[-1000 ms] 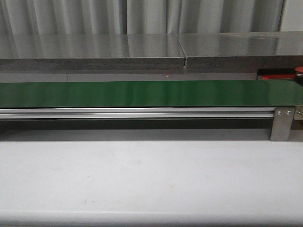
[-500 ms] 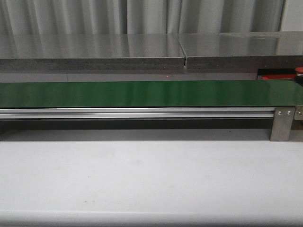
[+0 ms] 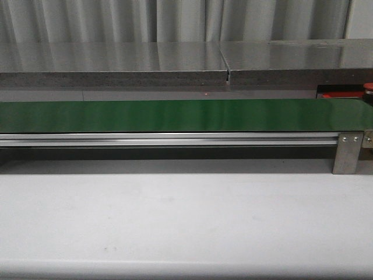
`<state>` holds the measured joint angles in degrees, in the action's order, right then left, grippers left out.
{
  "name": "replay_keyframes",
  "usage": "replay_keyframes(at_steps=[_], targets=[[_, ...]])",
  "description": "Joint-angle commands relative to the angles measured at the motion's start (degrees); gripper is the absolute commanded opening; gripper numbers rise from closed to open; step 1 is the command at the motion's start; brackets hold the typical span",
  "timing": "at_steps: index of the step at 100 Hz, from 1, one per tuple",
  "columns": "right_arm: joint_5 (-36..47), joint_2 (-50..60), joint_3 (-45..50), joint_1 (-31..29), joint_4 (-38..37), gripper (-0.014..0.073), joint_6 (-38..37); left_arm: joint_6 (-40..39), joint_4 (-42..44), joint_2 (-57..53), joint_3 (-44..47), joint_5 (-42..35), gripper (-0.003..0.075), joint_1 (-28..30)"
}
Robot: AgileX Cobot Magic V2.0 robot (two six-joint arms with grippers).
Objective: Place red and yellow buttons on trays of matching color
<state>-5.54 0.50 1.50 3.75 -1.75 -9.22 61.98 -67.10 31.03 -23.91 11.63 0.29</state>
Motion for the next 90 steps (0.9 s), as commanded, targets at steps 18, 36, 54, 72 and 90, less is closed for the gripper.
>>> replay_keyframes(at_steps=[18,36,54,72,90], targets=[[5.0,1.1,-1.0,-0.3,-0.1,-0.0066,0.0,0.0,-0.9,0.1,-1.1,-2.9,-0.0019,-0.3],[5.0,1.1,-1.0,-0.3,-0.1,-0.0066,0.0,-4.5,7.8,0.0,-1.1,-3.0,-0.0019,-0.3],[5.0,1.1,-1.0,-0.3,-0.1,-0.0066,0.0,-37.8,38.6,-0.2,-1.1,-2.5,-0.0019,-0.3],[5.0,1.1,-1.0,-0.3,-0.1,-0.0066,0.0,-50.1,54.0,-2.7,-0.2,-3.4,-0.0019,-0.3],[5.0,1.1,-1.0,-0.3,-0.1,-0.0066,0.0,-57.8,63.9,-8.4,2.8,-4.7,-0.0019,-0.3]])
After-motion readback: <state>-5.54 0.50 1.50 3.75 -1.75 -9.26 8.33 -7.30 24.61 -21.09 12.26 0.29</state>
